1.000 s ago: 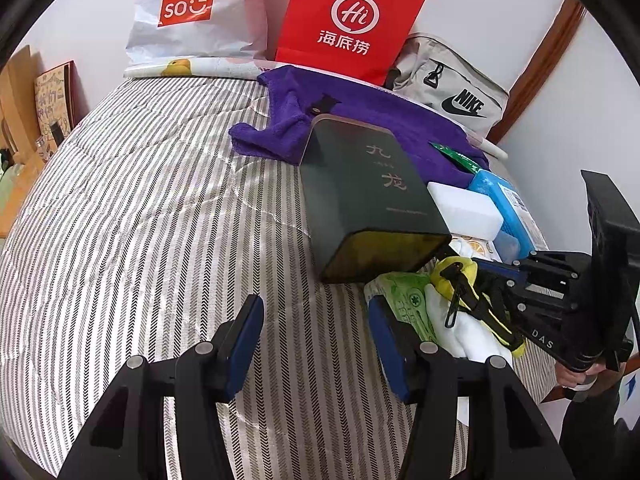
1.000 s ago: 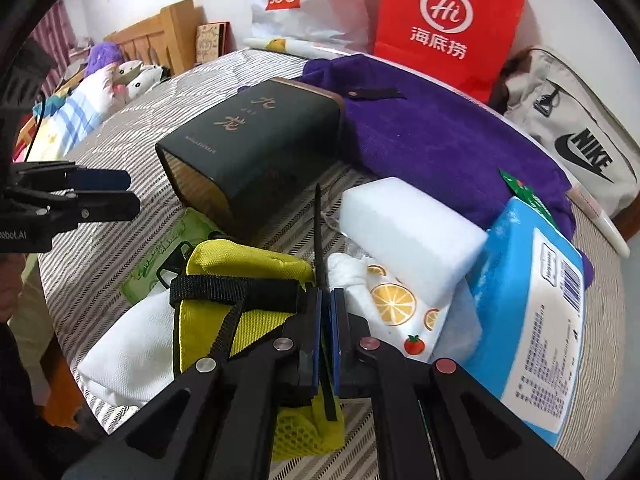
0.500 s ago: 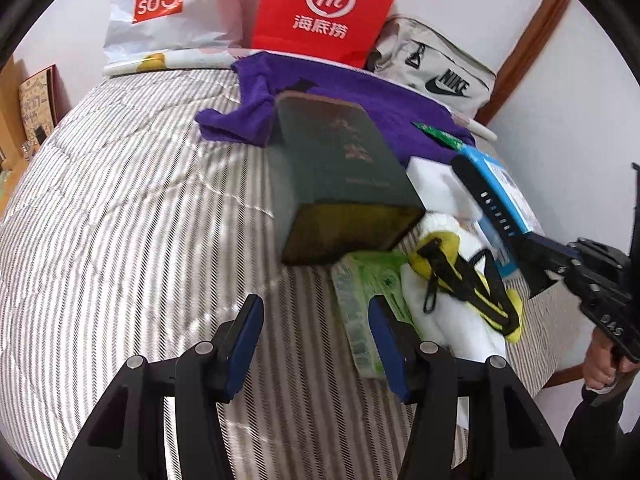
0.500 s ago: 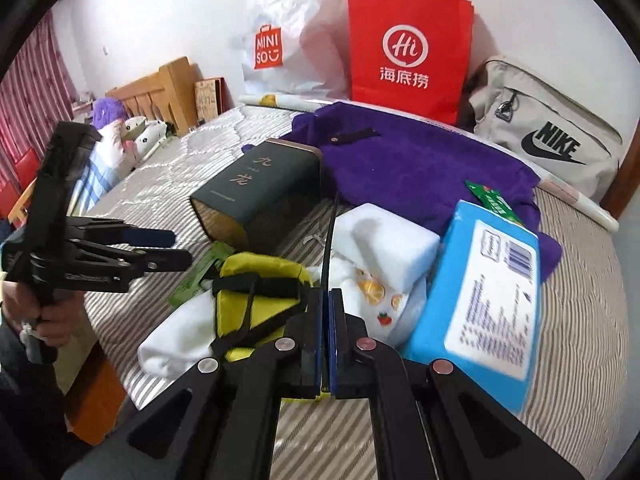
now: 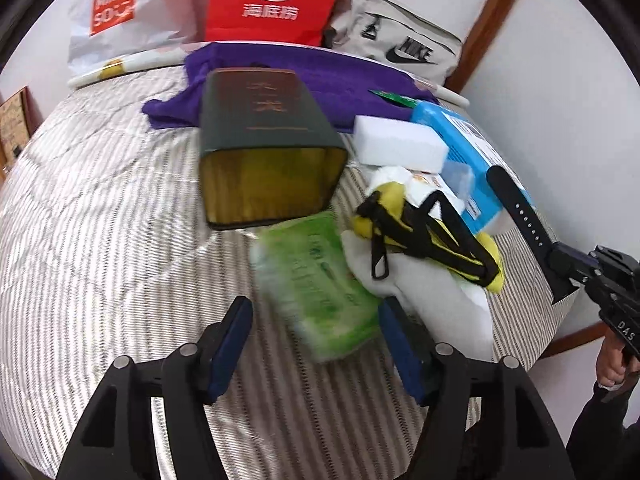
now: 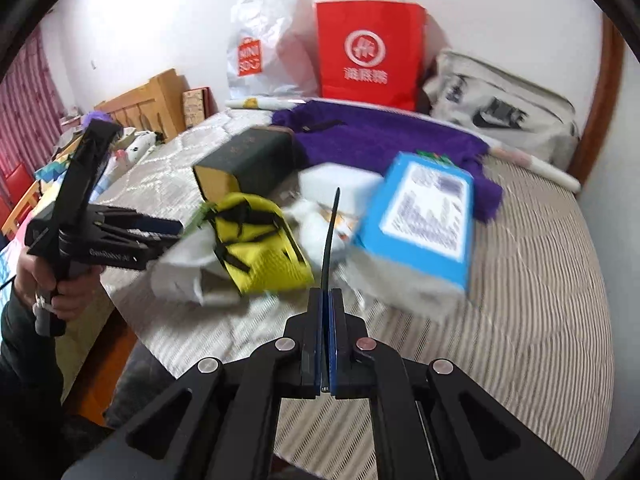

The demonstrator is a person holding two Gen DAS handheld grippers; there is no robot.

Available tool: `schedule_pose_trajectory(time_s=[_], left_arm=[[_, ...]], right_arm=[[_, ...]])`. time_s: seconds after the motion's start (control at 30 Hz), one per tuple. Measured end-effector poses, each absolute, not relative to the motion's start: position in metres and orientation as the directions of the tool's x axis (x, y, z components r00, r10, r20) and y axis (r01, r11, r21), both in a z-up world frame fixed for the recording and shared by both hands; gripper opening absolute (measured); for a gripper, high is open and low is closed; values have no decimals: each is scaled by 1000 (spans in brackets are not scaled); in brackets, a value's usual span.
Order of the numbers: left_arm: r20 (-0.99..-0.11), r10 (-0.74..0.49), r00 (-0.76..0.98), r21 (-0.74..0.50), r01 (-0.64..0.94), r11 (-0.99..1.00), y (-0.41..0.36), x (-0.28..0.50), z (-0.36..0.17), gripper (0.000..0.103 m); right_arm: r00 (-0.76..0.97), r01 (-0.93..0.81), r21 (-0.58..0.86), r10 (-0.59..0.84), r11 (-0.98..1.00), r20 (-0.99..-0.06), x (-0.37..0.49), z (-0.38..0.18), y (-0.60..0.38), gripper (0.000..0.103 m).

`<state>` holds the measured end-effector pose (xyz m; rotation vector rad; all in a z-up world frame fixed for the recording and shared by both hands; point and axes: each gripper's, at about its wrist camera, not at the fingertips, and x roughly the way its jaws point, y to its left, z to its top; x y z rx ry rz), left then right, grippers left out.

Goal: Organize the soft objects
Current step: 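Grasp the green wet-wipes pack with the left tool while the right tool lifts the black strap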

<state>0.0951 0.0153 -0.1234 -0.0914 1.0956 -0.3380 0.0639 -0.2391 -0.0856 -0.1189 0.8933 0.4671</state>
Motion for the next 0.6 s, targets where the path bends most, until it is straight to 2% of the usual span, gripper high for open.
schedule_pose_trajectory(time_s=[0.13,0.3,0.37,0.43,0.6], left_arm=[[-866,-269,421,-166,266,950,-6,95,-128,76],[-869,-194,455,-80,258,963,-20,98,-130,76],[-862,-198,466,-92,241,966,-17,99,-130,74],[-854,-196,482,-95,225,970,-9,98,-129,65],[-845,-136,516,-51,177,983,10,94,-128,64]], right_arm=[[529,-382,108,313,918,-789,58,-100,-259,3],[509,-335,126,292,934,-810,53,-120,-274,3],[498,-333,123,285,935,-819,51,-128,-273,2],[488,-333,125,284,935,-825,52,-134,-272,3],[470,-344,137,297,929,-831,57,-141,-266,6]])
